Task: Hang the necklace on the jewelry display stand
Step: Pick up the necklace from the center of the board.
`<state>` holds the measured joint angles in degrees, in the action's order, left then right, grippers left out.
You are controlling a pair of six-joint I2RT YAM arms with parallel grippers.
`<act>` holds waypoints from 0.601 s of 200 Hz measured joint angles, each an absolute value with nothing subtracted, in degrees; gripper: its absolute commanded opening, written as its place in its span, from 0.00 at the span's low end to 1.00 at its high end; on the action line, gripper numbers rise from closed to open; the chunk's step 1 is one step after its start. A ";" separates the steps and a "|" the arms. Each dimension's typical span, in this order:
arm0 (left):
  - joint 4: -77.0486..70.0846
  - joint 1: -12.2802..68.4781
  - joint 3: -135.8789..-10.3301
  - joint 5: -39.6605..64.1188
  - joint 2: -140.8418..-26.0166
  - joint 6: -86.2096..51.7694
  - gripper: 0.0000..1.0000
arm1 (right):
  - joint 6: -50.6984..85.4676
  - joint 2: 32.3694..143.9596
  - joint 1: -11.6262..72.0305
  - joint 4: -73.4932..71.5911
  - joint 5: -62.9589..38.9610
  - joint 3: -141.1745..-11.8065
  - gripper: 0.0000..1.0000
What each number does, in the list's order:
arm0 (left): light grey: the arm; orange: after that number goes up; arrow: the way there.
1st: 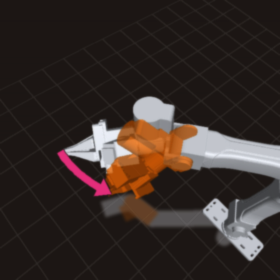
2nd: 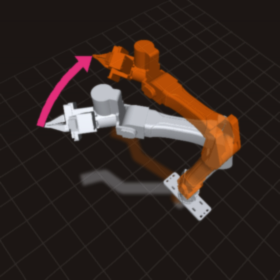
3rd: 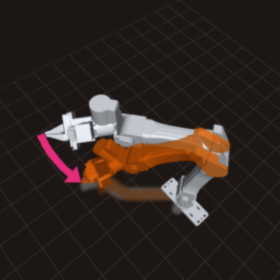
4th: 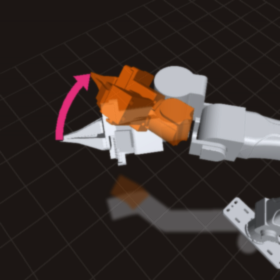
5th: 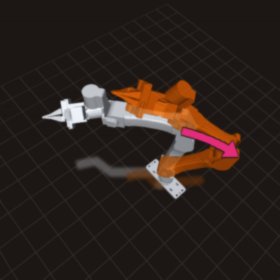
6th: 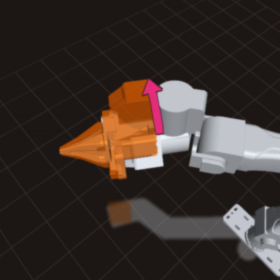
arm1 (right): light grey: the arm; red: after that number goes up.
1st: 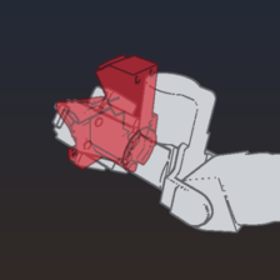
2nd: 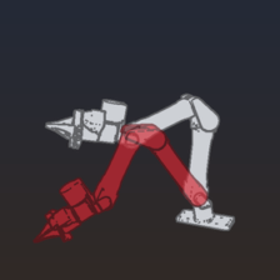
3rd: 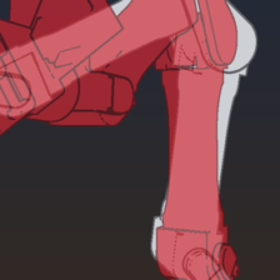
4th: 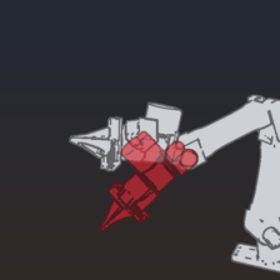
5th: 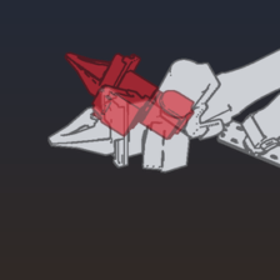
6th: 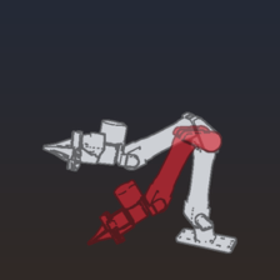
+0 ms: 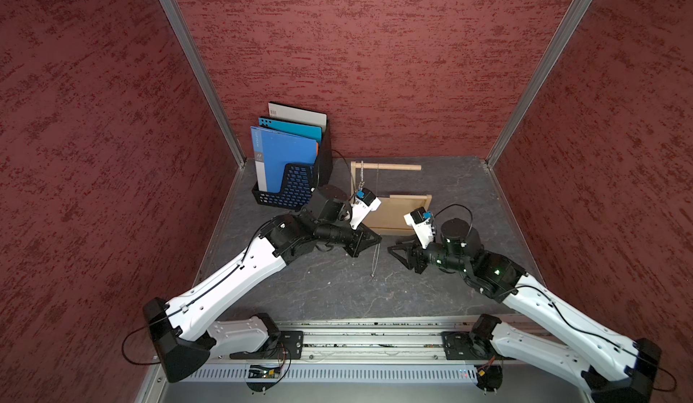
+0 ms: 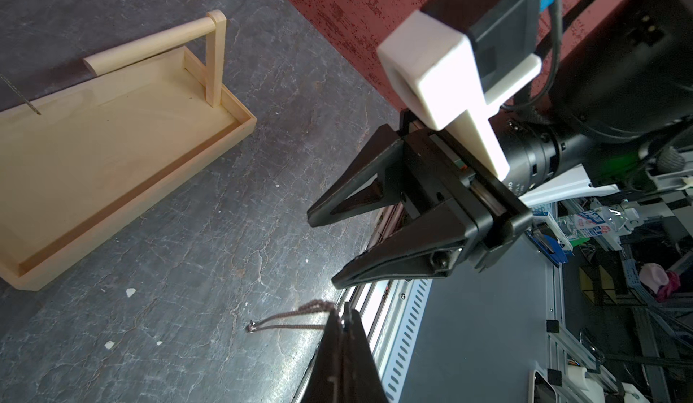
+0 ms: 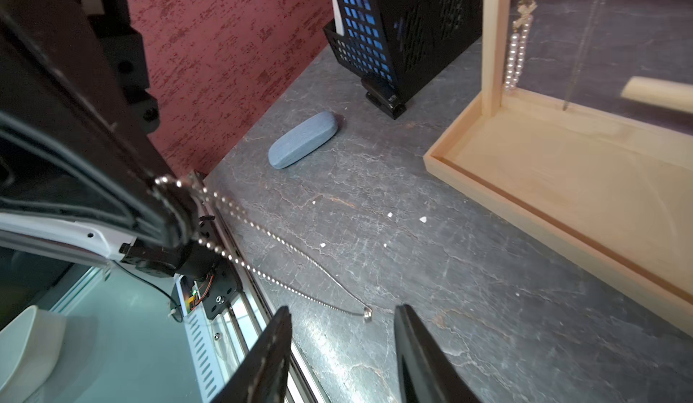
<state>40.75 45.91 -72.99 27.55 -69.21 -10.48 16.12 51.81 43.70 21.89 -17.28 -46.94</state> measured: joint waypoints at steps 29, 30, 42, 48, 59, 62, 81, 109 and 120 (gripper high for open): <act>41.23 45.91 -72.99 28.73 -68.73 -10.44 0.00 | 14.87 53.04 43.70 19.94 -20.93 -47.42 0.52; 41.23 45.91 -72.99 28.77 -68.66 -10.44 0.00 | 14.85 53.06 43.70 19.92 -20.99 -47.42 0.52; 41.19 45.91 -72.99 29.10 -68.25 -10.46 0.00 | 14.48 53.17 43.70 19.33 -22.09 -47.42 0.51; 41.15 45.89 -72.99 29.34 -68.05 -10.46 0.00 | 14.33 53.21 43.70 19.05 -22.55 -47.42 0.50; 41.12 45.89 -72.99 29.71 -67.70 -10.48 0.00 | 14.06 53.25 43.70 18.41 -23.18 -47.42 0.49; 41.10 45.91 -72.99 29.76 -67.61 -10.48 0.00 | 14.09 53.25 43.70 18.26 -23.35 -47.42 0.49; 40.95 45.91 -72.99 30.15 -67.37 -10.68 0.00 | 13.89 53.39 43.70 17.10 -24.34 -47.42 0.48; 40.18 45.91 -72.99 31.09 -67.37 -11.11 0.00 | 13.43 54.43 43.70 15.64 -25.04 -47.42 0.44; 39.94 45.91 -72.99 31.35 -67.37 -11.31 0.00 | 13.08 55.02 43.70 15.07 -25.10 -47.42 0.44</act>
<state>39.94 45.91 -72.99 31.35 -67.37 -11.31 13.08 55.02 43.70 15.07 -25.10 -47.42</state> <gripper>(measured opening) 0.043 0.446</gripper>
